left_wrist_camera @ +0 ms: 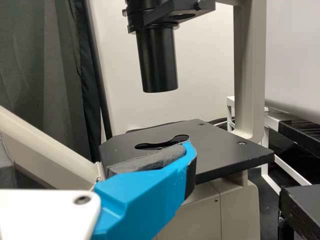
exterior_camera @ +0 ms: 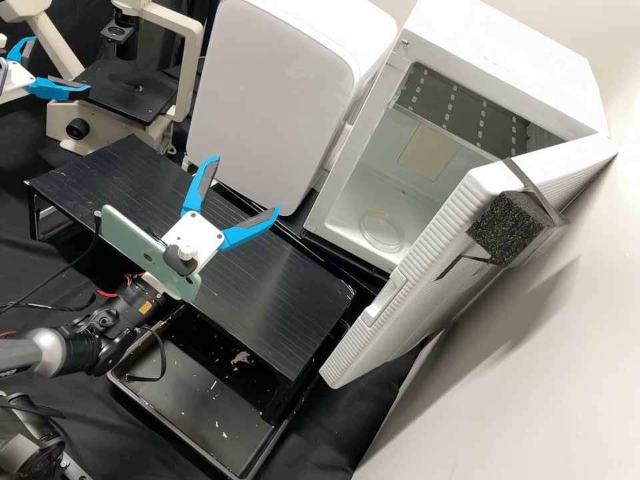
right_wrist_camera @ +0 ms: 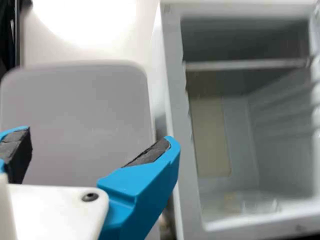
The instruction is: Open the incubator door
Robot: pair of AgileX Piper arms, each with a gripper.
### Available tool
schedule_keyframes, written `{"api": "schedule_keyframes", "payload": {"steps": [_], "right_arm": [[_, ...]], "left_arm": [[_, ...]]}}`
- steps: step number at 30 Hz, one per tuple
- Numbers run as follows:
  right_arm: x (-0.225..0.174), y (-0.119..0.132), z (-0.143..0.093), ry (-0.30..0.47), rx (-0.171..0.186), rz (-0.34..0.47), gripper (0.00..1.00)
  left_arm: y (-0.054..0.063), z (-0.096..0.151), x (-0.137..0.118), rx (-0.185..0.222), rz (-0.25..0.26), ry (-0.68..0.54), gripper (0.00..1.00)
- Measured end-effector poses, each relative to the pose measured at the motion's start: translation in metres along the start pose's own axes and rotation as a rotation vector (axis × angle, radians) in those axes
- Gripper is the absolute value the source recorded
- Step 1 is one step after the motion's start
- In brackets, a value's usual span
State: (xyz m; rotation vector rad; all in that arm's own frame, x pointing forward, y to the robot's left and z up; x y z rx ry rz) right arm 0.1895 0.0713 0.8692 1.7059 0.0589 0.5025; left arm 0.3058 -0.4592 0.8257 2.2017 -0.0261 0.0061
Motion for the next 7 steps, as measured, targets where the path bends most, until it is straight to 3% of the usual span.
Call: {"api": "schedule_keyframes", "payload": {"steps": [7], "right_arm": [[-0.0024, -0.0076, 0.0097, -0.044, 0.004, -0.035, 1.0]], "left_arm": [[0.0, 0.0, 0.0, 0.0, 0.0, 0.0, 1.0]]}}
